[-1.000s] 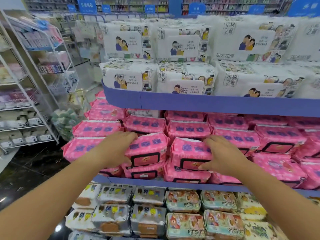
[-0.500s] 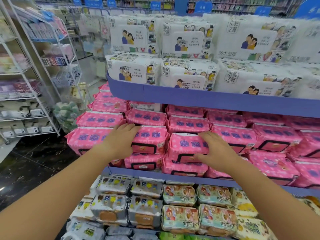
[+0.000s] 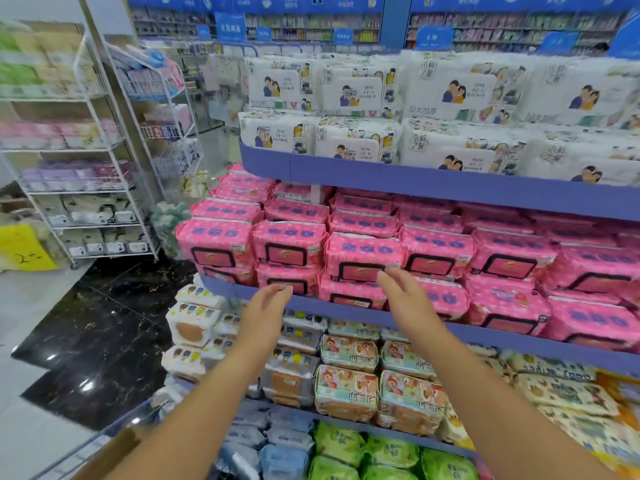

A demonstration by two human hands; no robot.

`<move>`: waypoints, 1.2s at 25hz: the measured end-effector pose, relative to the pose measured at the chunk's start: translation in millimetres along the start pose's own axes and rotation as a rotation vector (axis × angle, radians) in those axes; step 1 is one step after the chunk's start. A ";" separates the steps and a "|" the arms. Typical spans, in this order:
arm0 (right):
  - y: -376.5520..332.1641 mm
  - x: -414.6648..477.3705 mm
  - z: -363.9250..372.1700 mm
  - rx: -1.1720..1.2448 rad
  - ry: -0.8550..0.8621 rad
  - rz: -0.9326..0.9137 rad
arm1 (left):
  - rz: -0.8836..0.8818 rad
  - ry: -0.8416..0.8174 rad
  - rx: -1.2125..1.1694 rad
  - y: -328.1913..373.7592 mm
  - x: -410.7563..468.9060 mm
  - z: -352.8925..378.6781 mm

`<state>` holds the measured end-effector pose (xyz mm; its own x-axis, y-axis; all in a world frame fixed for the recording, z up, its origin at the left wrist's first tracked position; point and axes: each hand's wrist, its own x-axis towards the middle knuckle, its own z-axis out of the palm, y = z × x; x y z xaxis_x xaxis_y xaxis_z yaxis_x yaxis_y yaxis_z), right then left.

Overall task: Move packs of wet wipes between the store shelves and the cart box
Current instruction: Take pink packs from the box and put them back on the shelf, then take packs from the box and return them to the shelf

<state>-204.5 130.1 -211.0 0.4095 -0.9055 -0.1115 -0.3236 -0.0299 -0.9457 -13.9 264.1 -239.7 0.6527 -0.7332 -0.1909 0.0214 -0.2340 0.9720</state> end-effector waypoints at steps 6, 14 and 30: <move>47.0 -73.4 47.3 -0.022 -0.191 0.113 | -0.201 0.108 0.005 -71.2 -93.1 -40.1; 65.8 -170.4 181.9 -0.181 -0.569 0.159 | -0.408 0.427 -0.099 -174.8 -207.8 -168.3; 164.9 -290.8 460.6 -0.570 -0.991 0.315 | -0.852 0.513 -0.046 -367.0 -316.1 -383.4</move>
<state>15.9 583.5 -475.1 0.6446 -0.1914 -0.7402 -0.7590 -0.2761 -0.5897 62.3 826.5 -483.5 0.6541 0.0360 -0.7556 0.6574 -0.5212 0.5442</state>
